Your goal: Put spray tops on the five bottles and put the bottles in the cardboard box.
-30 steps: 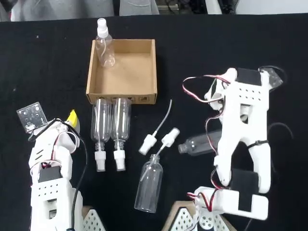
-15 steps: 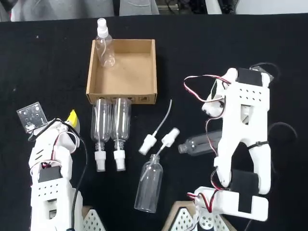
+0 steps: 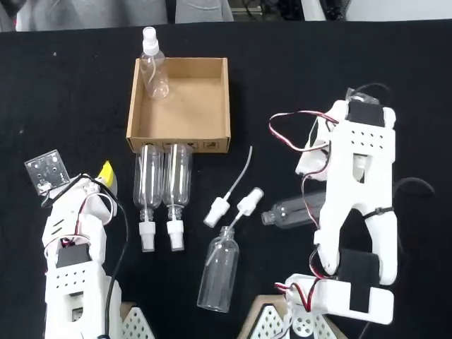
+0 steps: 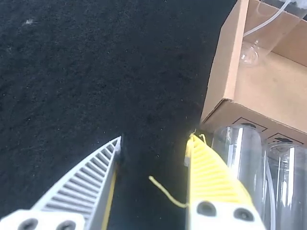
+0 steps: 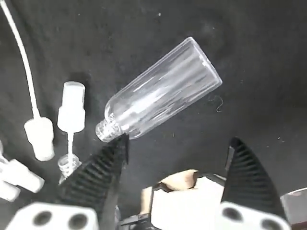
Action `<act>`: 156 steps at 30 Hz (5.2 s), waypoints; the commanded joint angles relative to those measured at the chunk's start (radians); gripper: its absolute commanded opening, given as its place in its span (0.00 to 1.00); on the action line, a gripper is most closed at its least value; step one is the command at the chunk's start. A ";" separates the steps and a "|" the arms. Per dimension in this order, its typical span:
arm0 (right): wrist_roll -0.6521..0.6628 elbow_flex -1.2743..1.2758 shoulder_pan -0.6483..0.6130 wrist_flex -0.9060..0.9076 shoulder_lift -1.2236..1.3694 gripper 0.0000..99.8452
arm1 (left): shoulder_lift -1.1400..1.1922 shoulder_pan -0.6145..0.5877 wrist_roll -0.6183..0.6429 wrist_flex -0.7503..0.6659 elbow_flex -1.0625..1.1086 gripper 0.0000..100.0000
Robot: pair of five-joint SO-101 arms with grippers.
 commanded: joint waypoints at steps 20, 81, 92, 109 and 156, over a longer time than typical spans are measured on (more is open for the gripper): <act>0.377 0.015 -0.017 0.031 -0.176 0.25 | -0.018 -0.002 0.000 -0.002 -0.019 0.21; 1.496 0.473 -0.170 -0.175 -0.414 0.28 | -0.018 -0.002 0.000 -0.002 -0.018 0.21; 1.570 0.633 -0.170 -0.381 -0.412 0.28 | -0.018 -0.001 0.000 -0.002 -0.018 0.21; 1.570 0.783 -0.164 -0.612 -0.410 0.28 | -0.018 -0.001 0.000 -0.002 -0.018 0.21; 1.065 0.797 -0.172 -0.582 -0.410 0.19 | -0.018 -0.001 0.000 -0.002 -0.018 0.21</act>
